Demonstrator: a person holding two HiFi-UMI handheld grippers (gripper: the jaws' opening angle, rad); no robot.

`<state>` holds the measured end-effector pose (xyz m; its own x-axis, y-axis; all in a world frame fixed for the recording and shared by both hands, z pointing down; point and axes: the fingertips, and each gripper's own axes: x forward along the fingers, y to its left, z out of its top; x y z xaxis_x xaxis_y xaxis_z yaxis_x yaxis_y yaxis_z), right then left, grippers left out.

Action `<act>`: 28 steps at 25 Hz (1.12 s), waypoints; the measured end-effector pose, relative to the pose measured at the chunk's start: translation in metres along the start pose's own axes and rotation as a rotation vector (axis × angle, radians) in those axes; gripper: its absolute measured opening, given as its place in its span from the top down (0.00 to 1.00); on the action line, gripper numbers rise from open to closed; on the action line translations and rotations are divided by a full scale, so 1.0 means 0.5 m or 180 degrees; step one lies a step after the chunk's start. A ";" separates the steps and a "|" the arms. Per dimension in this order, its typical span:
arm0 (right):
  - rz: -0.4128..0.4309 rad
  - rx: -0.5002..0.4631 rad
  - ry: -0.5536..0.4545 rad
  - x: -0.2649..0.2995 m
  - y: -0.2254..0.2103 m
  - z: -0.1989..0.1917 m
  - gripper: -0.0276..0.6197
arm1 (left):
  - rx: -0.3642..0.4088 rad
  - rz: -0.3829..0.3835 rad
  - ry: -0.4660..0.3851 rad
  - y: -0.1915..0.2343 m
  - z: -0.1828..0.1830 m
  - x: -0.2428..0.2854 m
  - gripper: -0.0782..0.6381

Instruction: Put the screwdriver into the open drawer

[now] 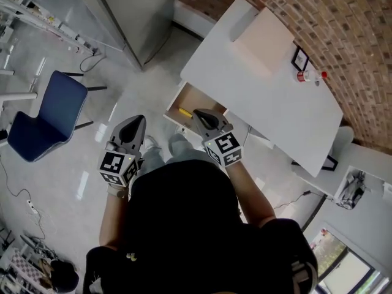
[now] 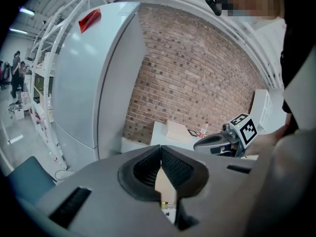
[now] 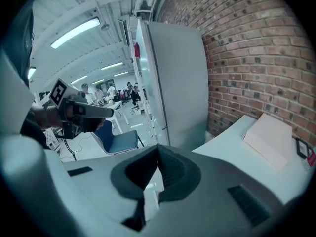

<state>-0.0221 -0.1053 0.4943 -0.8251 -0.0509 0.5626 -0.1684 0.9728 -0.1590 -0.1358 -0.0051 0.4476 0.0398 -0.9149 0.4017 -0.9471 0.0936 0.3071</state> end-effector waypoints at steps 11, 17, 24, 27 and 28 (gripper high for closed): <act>-0.0241 -0.0116 -0.0709 -0.115 0.021 0.168 0.94 | 0.0350 -0.0256 -0.0433 -0.042 0.166 -0.031 0.88; -0.0380 -0.0160 -0.1050 -0.170 0.038 0.234 0.94 | 0.0480 -0.0391 -0.0606 -0.059 0.237 -0.048 0.88; -0.0527 -0.0169 -0.1257 -0.209 0.042 0.262 0.94 | 0.0546 -0.0491 -0.0737 -0.081 0.271 -0.059 0.88; -0.0558 -0.0159 -0.1305 -0.220 0.045 0.268 0.94 | 0.0573 -0.0538 -0.0746 -0.089 0.275 -0.058 0.88; -0.0558 -0.0165 -0.1316 -0.224 0.048 0.269 0.94 | 0.0581 -0.0556 -0.0745 -0.092 0.275 -0.057 0.88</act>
<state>-0.0063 -0.1068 0.3183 -0.9344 -0.2916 0.2044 -0.3063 0.9509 -0.0435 -0.1371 -0.0372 0.3035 0.1522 -0.9782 0.1413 -0.9746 -0.1248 0.1859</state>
